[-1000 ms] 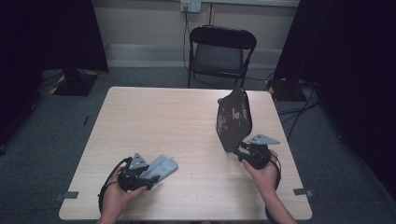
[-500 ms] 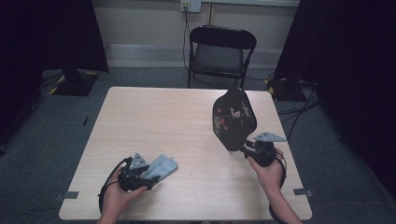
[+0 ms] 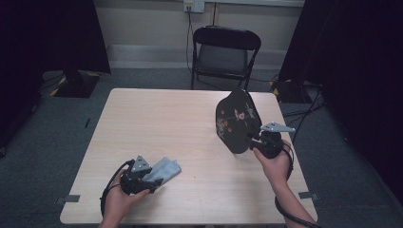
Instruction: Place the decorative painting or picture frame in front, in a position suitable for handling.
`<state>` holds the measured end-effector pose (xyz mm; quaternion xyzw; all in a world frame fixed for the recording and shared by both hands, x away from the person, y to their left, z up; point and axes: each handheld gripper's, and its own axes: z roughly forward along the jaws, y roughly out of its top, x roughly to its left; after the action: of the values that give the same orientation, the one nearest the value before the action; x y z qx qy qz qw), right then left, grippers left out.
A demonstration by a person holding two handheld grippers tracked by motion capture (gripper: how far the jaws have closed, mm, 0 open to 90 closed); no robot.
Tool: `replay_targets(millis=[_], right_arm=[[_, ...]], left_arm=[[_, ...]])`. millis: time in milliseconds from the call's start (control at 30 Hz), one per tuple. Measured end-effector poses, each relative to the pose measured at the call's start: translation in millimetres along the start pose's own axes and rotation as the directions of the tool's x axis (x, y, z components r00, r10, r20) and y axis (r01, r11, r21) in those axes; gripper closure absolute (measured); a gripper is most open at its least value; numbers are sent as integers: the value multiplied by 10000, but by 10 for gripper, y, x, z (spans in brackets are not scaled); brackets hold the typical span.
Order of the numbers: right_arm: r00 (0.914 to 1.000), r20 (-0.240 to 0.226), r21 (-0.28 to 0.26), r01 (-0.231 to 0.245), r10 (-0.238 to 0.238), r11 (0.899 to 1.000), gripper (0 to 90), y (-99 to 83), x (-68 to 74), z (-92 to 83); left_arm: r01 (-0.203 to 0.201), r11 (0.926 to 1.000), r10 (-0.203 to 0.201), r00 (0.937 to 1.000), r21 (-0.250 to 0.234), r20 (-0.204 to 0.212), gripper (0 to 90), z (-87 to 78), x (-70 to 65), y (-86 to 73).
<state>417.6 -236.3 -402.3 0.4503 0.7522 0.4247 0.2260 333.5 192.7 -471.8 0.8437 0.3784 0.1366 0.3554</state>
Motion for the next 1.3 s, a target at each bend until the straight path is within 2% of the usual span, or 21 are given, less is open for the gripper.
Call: replay_targets(millis=[267,367,500,600,667,767,1000,1133,1300], right_arm=[[9989,-192,-204,-433,429,9989,653,182,6,-14],[9988,-252,-113,-430,427,9990,668,214,-10,-25],[9964,-434,-3,-734,733,9973,688,273,-56,-31],[9960,-470,91,-758,761,9971,720,313,-69,-13],[9945,-555,73,-882,885,9961,802,324,-84,4],[9923,-662,77,-1047,1050,9945,809,321,-93,9],[9934,-637,-120,-968,958,9952,814,308,-99,15],[9969,-481,-405,-646,627,9971,816,295,-68,20],[9984,-355,-526,-449,431,9976,816,297,-49,2]], left_arm=[[67,9999,-66,10000,-86,39,373,-5,-2,3],[65,9999,-64,10000,-105,53,373,-9,-6,10],[28,10000,-28,10000,-71,51,373,-13,-9,12],[23,9999,-23,10000,-104,7,373,-18,-6,11],[-1,10000,1,10000,-88,12,373,-20,1,12],[23,9999,-23,10000,-124,10,373,-16,3,13],[1,9999,-1,10000,-130,-17,373,-25,8,15],[15,9999,-15,10000,-126,-41,372,-20,-1,17],[-30,9999,29,9999,-126,-99,371,-31,18,21]])
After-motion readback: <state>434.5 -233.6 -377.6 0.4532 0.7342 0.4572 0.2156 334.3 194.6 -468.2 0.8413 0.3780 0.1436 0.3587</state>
